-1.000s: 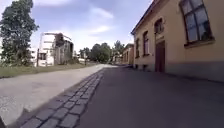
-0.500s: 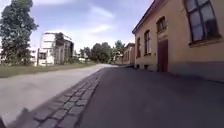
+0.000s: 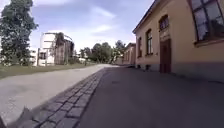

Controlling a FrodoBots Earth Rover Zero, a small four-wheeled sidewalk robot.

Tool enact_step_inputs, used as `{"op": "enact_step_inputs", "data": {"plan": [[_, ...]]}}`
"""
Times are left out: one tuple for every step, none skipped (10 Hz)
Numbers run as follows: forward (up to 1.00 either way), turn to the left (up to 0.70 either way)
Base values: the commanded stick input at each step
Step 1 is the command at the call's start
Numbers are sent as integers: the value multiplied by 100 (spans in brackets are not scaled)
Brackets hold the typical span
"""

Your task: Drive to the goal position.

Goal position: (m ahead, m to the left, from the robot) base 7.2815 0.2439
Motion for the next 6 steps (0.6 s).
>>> {"op": "enact_step_inputs", "data": {"plan": [[70,0],[70,0],[70,-4],[70,-14],[70,-23],[70,-33]]}}
